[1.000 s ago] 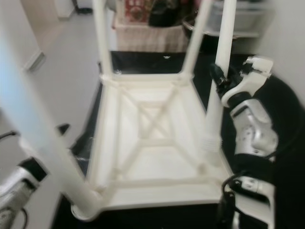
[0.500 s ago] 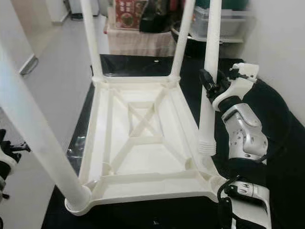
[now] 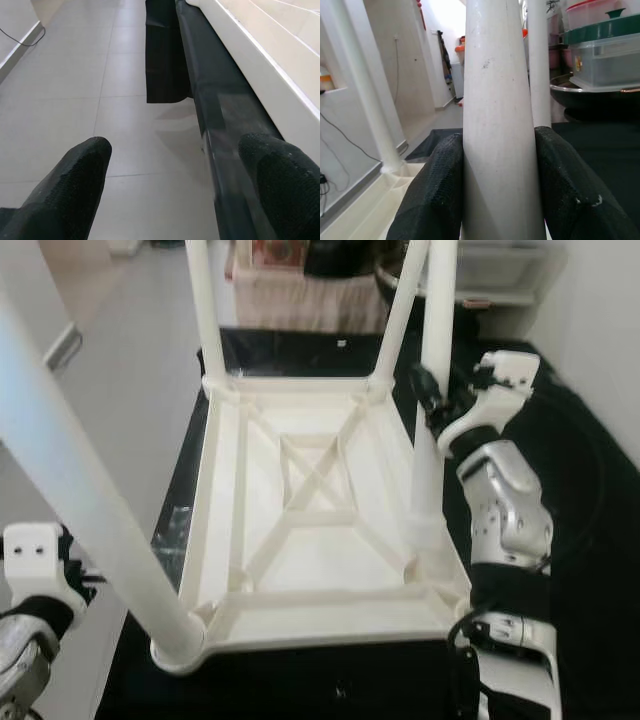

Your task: Building children table

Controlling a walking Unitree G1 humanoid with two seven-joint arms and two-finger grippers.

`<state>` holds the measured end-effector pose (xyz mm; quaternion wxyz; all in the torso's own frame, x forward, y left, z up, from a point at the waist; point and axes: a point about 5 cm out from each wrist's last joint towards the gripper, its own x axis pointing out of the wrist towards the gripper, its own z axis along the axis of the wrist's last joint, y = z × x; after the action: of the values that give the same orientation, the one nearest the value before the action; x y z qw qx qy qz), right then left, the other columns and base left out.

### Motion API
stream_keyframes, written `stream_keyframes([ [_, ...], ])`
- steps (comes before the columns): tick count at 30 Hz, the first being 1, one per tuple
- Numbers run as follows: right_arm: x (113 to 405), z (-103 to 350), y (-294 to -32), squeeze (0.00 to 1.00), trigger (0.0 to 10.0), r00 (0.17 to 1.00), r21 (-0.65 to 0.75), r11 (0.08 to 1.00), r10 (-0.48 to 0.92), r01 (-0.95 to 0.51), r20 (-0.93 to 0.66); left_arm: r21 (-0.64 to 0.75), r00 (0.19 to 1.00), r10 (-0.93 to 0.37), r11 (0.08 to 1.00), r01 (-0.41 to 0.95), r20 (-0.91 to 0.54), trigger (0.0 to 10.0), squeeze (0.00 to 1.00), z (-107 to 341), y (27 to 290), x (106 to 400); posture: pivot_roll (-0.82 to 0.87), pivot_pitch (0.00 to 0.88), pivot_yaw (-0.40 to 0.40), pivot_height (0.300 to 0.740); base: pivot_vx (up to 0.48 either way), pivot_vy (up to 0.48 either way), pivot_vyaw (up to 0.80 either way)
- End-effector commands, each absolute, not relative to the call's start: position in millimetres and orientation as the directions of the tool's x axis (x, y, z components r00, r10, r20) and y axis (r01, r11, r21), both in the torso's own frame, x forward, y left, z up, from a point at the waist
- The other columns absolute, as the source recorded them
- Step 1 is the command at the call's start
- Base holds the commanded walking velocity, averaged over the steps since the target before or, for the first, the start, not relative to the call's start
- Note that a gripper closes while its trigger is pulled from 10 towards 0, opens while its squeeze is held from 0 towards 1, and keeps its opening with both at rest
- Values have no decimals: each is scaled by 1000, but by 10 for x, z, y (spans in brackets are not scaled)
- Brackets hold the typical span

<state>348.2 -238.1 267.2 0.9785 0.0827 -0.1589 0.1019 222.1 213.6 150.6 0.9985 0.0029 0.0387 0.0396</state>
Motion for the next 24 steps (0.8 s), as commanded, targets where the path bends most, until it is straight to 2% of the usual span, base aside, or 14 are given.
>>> stream_keyframes([
  [1,3493,2531,-2359,0,10000,943,156,961,177,-227,282,23,992,75,997,-73,-106,10000,0,1465,2141,2192,-11,119,-54,740,-311,0,0],
  [18,3484,2568,-2356,0,10000,940,159,963,166,-220,298,-1,992,86,996,-86,-93,10000,0,1506,2149,2186,-7,120,-56,740,-309,0,0],
  [24,3475,2627,-2383,0,10000,933,189,957,150,-220,327,-24,996,33,999,-35,-82,10000,0,1532,2074,2192,-9,120,-55,740,-296,0,0],
])
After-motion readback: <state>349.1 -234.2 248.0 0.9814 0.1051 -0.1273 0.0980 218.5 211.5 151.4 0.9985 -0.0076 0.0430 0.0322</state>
